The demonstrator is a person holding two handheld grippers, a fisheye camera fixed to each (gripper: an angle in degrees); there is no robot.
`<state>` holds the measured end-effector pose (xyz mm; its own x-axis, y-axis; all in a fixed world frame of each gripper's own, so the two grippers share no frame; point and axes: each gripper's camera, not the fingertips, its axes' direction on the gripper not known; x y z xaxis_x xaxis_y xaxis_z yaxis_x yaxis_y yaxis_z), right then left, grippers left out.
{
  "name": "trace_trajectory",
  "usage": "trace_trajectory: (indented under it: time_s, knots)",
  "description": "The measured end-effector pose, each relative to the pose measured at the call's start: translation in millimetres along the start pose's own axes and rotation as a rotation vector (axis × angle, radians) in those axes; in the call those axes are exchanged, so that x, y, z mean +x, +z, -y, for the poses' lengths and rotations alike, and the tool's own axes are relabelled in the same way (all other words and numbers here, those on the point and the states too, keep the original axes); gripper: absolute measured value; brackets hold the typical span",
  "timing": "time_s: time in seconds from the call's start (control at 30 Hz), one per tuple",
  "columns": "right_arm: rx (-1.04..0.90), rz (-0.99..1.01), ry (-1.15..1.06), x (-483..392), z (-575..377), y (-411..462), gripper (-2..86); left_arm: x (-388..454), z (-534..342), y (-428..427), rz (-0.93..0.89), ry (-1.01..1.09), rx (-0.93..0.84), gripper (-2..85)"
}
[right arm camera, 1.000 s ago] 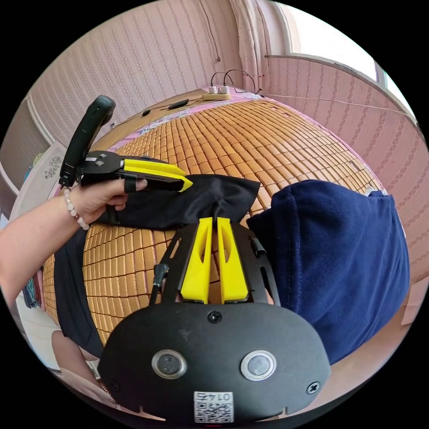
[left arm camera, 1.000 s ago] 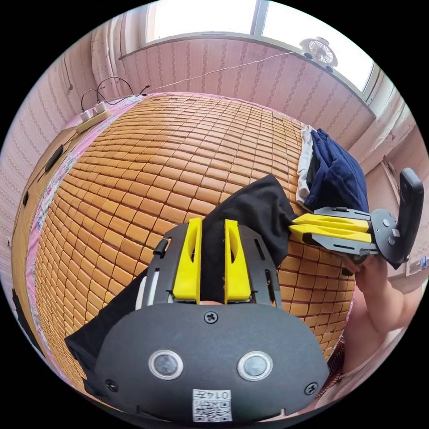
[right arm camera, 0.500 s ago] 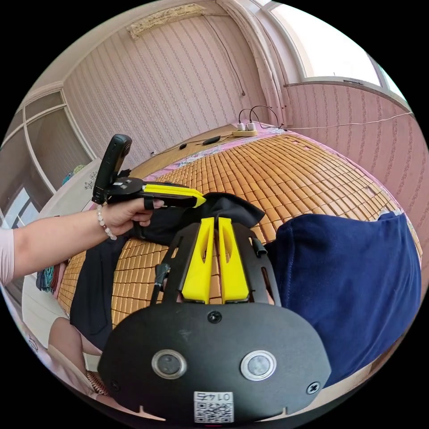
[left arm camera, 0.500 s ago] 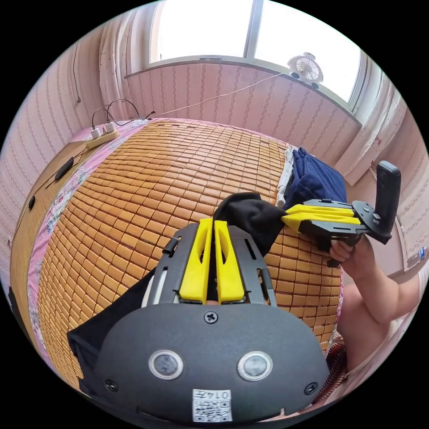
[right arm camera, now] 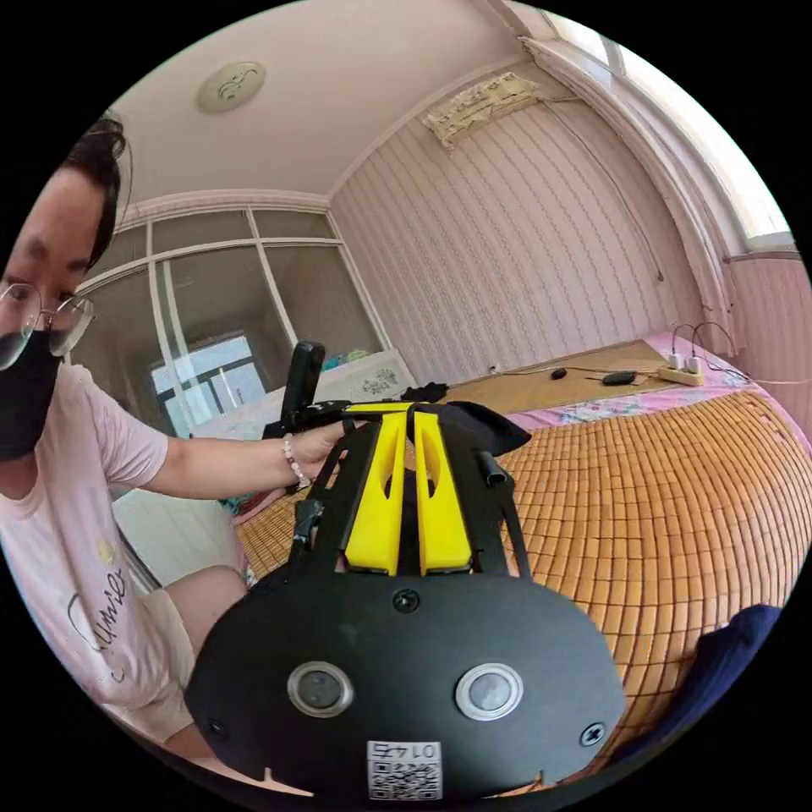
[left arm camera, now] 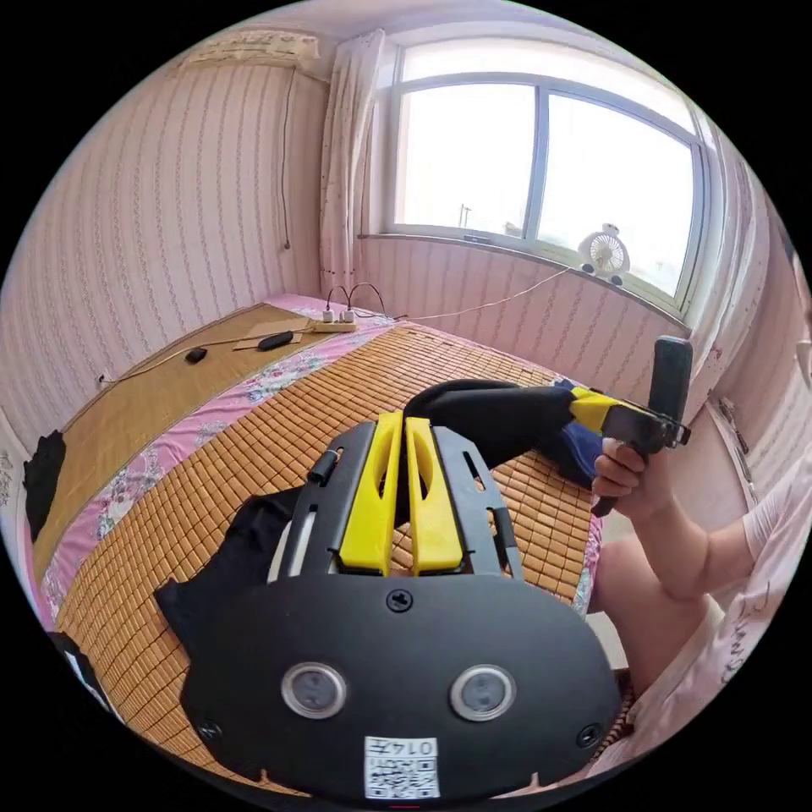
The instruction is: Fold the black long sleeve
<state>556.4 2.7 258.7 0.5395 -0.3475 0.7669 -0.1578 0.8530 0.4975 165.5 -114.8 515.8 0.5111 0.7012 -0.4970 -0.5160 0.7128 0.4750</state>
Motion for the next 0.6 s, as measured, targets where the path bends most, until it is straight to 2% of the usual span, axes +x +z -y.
trace_trajectory:
  time_s: [0.07, 0.1, 0.17, 0.27, 0.4, 0.47, 0.6]
  knots:
    - [-0.221, 0.193, -0.139, -60, 4, 78, 2.3, -23, -55, -56, 0.073, -0.049, -0.037, -0.5]
    - [-0.284, 0.202, -0.172, -74, -1, 99, 2.6, -39, -96, -89, 0.128, -0.116, -0.083, -0.1]
    - [-0.538, 0.237, -0.260, -117, -37, 174, 4.4, -61, -158, -134, 0.194, -0.233, -0.141, 0.9]
    - [-0.772, 0.218, -0.281, -141, -89, 228, 6.6, -82, -247, -191, 0.197, -0.444, -0.185, 2.7]
    - [-0.854, 0.167, -0.189, -144, -123, 248, 6.4, -83, -321, -224, 0.150, -0.583, -0.186, 3.4]
    - [-0.889, 0.127, -0.104, -139, -133, 259, 6.1, -82, -338, -224, 0.131, -0.603, -0.193, 3.6]
    - [-0.923, 0.035, -0.088, -137, -138, 274, 6.1, -97, -348, -221, 0.099, -0.583, -0.188, 4.1]
